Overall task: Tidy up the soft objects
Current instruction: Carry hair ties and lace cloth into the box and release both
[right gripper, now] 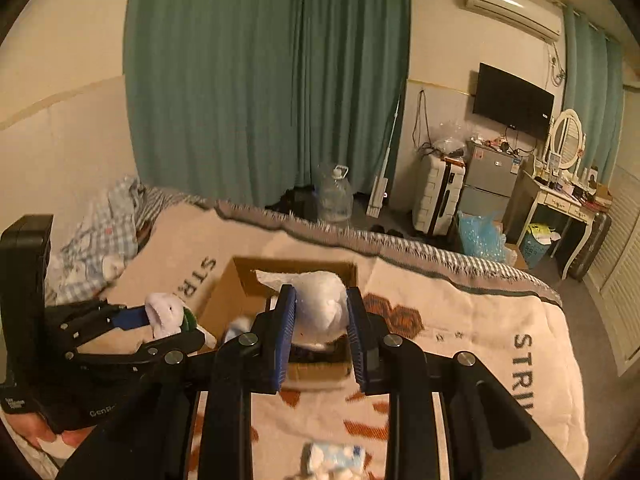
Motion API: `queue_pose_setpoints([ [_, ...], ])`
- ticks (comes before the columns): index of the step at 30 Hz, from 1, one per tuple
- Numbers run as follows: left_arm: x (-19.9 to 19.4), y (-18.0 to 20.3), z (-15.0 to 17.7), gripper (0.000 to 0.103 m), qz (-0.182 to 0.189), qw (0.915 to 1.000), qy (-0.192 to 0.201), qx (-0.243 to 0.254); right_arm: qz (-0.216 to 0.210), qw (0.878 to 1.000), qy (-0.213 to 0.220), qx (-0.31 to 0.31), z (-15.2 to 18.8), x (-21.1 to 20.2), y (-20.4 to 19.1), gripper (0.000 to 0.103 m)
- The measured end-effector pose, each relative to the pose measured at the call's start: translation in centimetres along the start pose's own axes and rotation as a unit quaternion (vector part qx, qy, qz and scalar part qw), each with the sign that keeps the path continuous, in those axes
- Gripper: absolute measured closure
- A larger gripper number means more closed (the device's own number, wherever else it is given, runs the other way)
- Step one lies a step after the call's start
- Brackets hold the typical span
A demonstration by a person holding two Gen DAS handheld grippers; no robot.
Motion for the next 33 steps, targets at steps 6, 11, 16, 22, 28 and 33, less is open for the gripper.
queue_pose_setpoints([
  [6, 3.3, -2.0, -3.6, 0.056, -0.005, 0.9999, -0.004, -0.012, -0.016, 1.0, 0.003, 0.014, -3.3, 4.5, 0.5, 0.078],
  [11, 7.8, -3.5, -5.9, 0.056, -0.026, 0.9994, -0.021, -0.01, -0.023, 0.999, -0.022, 0.006, -5.0, 10.9, 0.9, 0.078],
  [16, 12.3, -5.2, -6.8, 0.056, -0.042, 0.9978, -0.047, -0.017, -0.03, 0.998, -0.056, 0.0, -5.4, 17.3, 1.5, 0.078],
  [22, 15.0, -6.4, -6.3, 0.041, -0.05, 0.9956, -0.066, -0.043, -0.047, 0.995, -0.091, 0.011, -4.8, 22.2, 2.1, 0.078],
  [28, 14.7, -5.6, -5.8, 0.037, -0.071, 0.9935, -0.084, -0.026, -0.048, 0.993, -0.106, 0.017, -4.5, 22.4, 2.1, 0.048],
  [33, 10.2, -4.7, -6.0, 0.03, -0.07, 0.9961, -0.048, -0.024, -0.03, 0.995, -0.099, 0.013, -4.9, 18.1, 1.7, 0.041],
])
Point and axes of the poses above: each gripper's, at about its wrist camera, not at the fingertips, and x roughly the way its jaws point, y to its right, z to its underside, the point moved 2 cm from there along x, roughly the way its jaws point, and after that the axes turned 14 degrees about -y, right-handed, at the moved point
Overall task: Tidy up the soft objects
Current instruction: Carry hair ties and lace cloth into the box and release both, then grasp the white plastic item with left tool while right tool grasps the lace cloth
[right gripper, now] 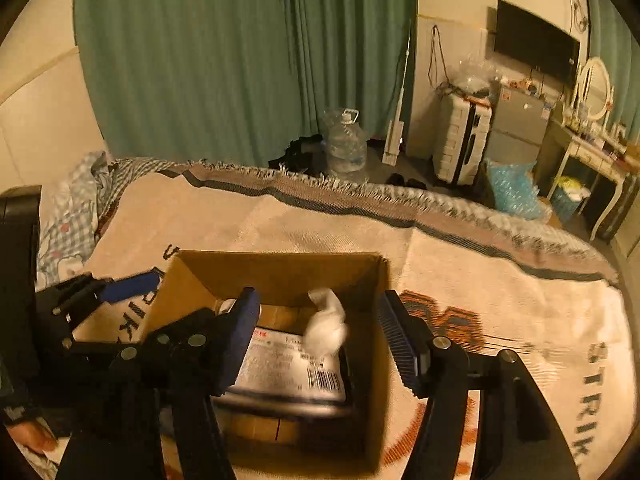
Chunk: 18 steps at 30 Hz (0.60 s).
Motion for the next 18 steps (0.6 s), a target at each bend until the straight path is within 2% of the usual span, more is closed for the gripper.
queue_pose_setpoints([
  [5, -7.4, 1.1, 1.0, 0.03, 0.02, 0.9985, 0.05, 0.002, 0.031, 0.999, 0.044, -0.007, 1.7, -8.7, -0.8, 0.032],
  [6, -8.6, 1.4, 1.3, 0.024, 0.02, 0.998, 0.06, 0.005, 0.037, 0.998, 0.052, -0.007, 2.2, -10.2, -0.9, 0.031],
  [7, -10.1, 1.8, 1.7, 0.013, 0.017, 0.9972, 0.073, 0.005, 0.043, 0.997, 0.059, -0.006, 2.8, -11.8, -1.0, 0.03],
  [9, -12.5, 2.1, 2.6, 0.009, 0.016, 0.9955, 0.094, -0.003, 0.054, 0.996, 0.071, -0.003, 4.3, -14.8, -1.1, 0.025],
  [10, -13.5, 2.2, 3.0, 0.009, 0.015, 0.9951, 0.098, -0.006, 0.06, 0.995, 0.075, 0.0, 5.3, -16.4, -1.1, 0.02],
  [15, -16.1, 2.6, 5.2, 0.009, -0.002, 0.9951, 0.096, -0.024, 0.076, 0.994, 0.078, 0.013, 8.6, -20.0, -0.5, 0.007],
  [18, -16.2, 2.8, 7.4, 0.009, -0.008, 0.9952, 0.094, -0.028, 0.074, 0.995, 0.071, 0.015, 10.8, -20.8, 0.0, 0.007],
])
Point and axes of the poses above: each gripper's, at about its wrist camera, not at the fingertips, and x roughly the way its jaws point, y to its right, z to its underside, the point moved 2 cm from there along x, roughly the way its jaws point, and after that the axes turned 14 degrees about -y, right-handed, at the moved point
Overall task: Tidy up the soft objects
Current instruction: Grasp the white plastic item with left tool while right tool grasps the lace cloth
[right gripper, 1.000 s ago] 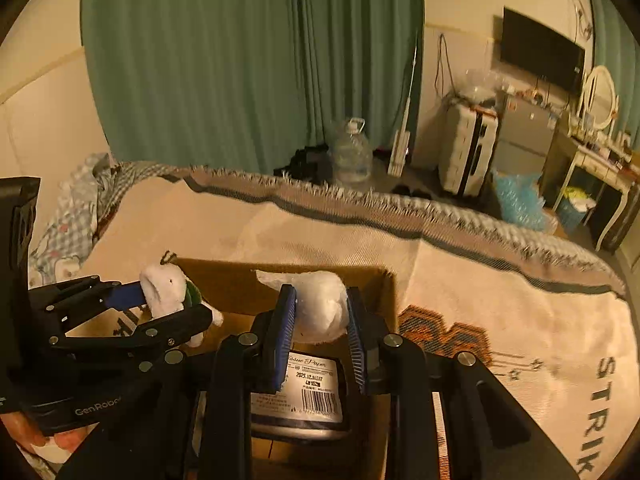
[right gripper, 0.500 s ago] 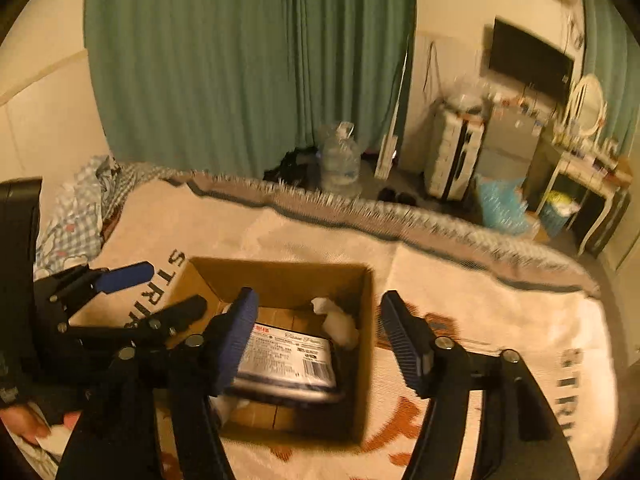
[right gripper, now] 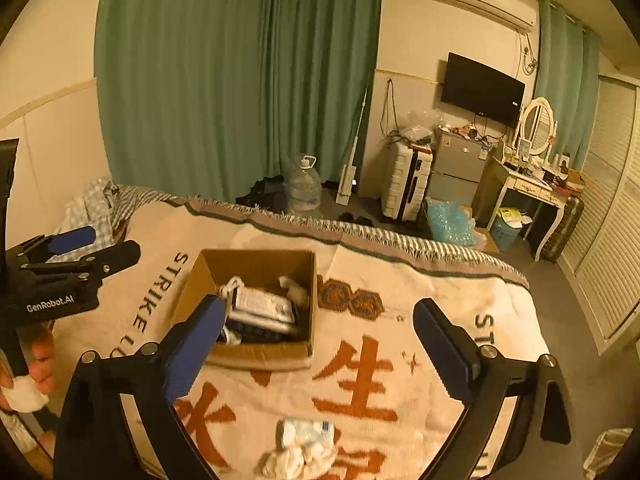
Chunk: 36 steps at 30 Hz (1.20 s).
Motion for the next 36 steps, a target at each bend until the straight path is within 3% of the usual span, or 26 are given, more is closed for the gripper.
queue_pose_setpoints([
  [7, 2.4, -0.1, 5.9, 0.009, -0.023, 0.9987, -0.035, -0.03, -0.011, 0.999, -0.037, -0.014, 5.9, 1.8, 1.3, 0.007],
  [15, 6.8, 0.9, 12.6, 0.009, -0.053, 0.993, -0.098, -0.04, -0.03, 0.994, -0.094, -0.055, 12.1, 7.4, 0.4, 0.007],
  [18, 8.0, 1.2, 14.6, 0.009, -0.072, 0.9904, -0.113, -0.034, -0.053, 0.988, -0.134, -0.058, 14.3, 10.4, -0.1, 0.007],
  [23, 10.1, 1.7, 17.3, 0.009, -0.067, 0.9845, -0.156, -0.044, -0.073, 0.978, -0.178, -0.076, 17.5, 13.7, -0.8, 0.007],
  [26, 11.7, 2.6, 18.9, 0.009, -0.064, 0.9797, -0.188, -0.024, -0.088, 0.973, -0.205, -0.066, 18.9, 15.6, -0.5, 0.011],
  [36, 14.5, 4.4, 24.0, 0.009, -0.015, 0.9601, -0.278, -0.029, -0.098, 0.966, -0.231, -0.067, 20.5, 18.5, -0.8, 0.028],
])
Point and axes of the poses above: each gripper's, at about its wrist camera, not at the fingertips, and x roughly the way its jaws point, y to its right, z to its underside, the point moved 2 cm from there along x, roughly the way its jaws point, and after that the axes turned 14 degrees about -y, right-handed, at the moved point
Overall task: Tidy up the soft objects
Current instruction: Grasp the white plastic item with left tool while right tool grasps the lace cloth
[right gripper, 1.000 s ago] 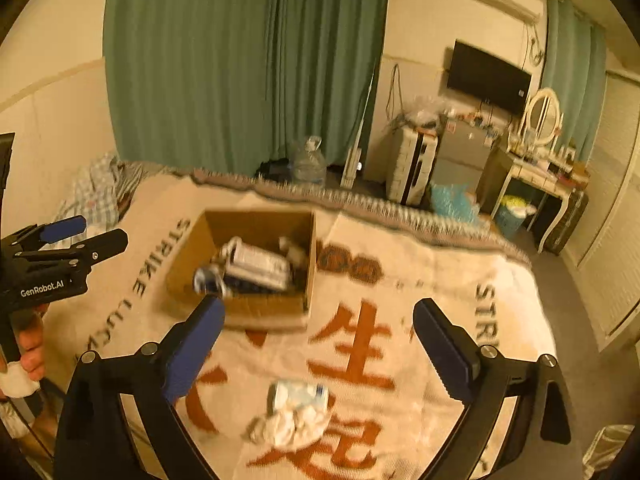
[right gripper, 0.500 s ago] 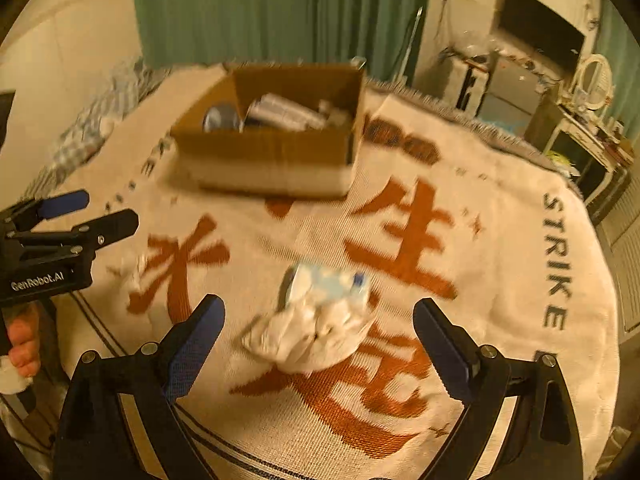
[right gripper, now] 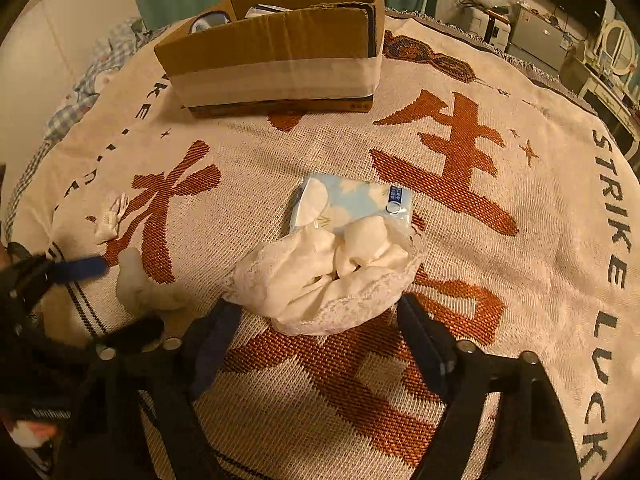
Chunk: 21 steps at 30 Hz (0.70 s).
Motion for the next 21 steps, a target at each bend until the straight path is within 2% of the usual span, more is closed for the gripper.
queue_pose_setpoints([
  [2, 0.4, 0.1, -0.1, 0.009, -0.003, 1.0, -0.002, -0.001, 0.0, 1.0, -0.001, -0.003, -0.2, 0.2, 0.0, 0.04],
  [4, 0.7, 0.1, -0.4, 0.009, -0.006, 1.0, 0.003, -0.001, 0.006, 1.0, -0.002, -0.008, -0.3, 0.4, -0.1, 0.06],
  [7, 1.2, -0.1, -1.2, 0.01, -0.005, 1.0, 0.007, 0.001, 0.003, 1.0, 0.005, -0.005, -0.3, 0.2, 0.2, 0.078],
  [11, 1.5, -0.3, -1.1, 0.014, 0.004, 0.9999, 0.01, 0.005, 0.005, 1.0, 0.017, -0.003, -0.4, -0.3, 0.5, 0.087],
  [13, 1.3, -0.1, -1.1, 0.027, 0.01, 0.9998, 0.009, 0.013, 0.004, 1.0, 0.019, -0.003, -0.4, -0.4, 0.4, 0.09],
  [16, 0.9, 0.1, -1.1, 0.04, 0.015, 0.9996, 0.011, 0.022, 0.004, 1.0, 0.02, -0.009, -0.3, -0.7, 0.1, 0.092],
  [20, 0.6, 0.0, -1.1, 0.054, 0.031, 0.9993, 0.013, 0.019, 0.014, 0.999, 0.023, -0.033, -0.2, -1.3, -0.3, 0.097],
  [21, 0.4, -0.1, -1.0, 0.061, 0.038, 0.9991, 0.012, 0.019, 0.013, 0.999, 0.025, -0.032, -0.1, -1.6, -0.2, 0.097],
])
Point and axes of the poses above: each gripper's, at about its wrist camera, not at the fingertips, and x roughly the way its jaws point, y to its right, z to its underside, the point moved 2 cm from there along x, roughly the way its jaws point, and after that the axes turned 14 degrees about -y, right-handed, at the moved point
